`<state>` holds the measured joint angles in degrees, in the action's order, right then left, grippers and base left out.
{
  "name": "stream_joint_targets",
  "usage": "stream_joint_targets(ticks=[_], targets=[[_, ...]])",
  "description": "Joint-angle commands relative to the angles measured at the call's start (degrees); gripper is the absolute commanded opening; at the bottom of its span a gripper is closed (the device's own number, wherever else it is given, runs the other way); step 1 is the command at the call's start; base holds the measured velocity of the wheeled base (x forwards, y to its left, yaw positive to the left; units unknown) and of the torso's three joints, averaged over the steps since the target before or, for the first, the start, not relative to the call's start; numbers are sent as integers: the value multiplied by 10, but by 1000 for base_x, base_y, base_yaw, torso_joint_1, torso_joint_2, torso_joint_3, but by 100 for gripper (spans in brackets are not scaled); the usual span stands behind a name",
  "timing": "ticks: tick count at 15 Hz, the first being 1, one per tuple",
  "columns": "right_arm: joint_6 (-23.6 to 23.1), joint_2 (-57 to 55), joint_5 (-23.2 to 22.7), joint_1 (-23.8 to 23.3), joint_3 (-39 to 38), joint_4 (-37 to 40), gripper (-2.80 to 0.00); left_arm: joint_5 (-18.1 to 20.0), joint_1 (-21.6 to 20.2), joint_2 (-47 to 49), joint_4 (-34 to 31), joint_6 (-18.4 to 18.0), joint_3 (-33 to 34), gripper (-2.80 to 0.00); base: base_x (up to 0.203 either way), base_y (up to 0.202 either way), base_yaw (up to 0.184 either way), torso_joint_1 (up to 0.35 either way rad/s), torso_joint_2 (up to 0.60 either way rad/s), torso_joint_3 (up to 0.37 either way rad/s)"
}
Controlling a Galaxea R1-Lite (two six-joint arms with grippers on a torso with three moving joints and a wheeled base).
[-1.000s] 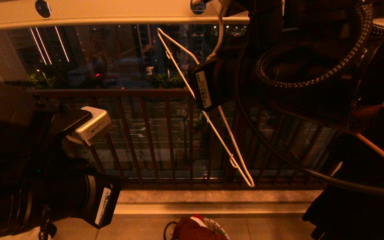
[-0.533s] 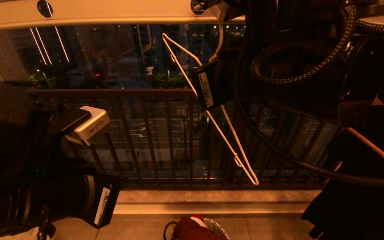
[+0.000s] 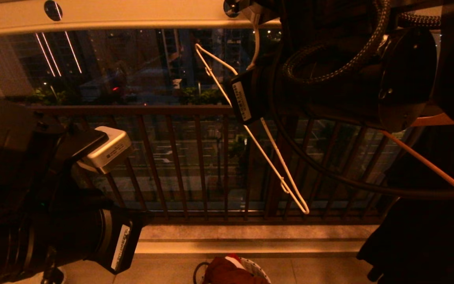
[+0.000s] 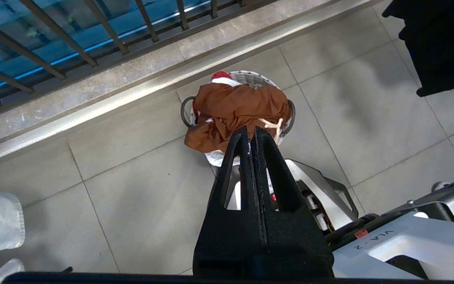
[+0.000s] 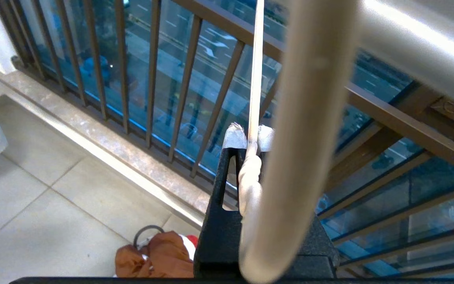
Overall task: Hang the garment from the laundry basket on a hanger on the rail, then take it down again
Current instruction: Hang the clothes rack on the clothesline
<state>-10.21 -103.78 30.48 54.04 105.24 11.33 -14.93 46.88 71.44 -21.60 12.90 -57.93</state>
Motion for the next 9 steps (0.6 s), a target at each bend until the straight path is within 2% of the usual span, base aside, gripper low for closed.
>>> stream_joint_targets(ticks=[1,5,9], targets=[[-1,-12,2,0,19,7,-280,-1,3,1,-1,1,0,-280,0,0,0,0,0,0],[-1,-33,2,-3,60,37,-280,-1,13,-3,-1,1,1,-280,0,0,0,0,0,0],[-1,-36,1,-13,62,40,-280,-1,14,-3,-1,1,1,-280,0,0,0,0,0,0]])
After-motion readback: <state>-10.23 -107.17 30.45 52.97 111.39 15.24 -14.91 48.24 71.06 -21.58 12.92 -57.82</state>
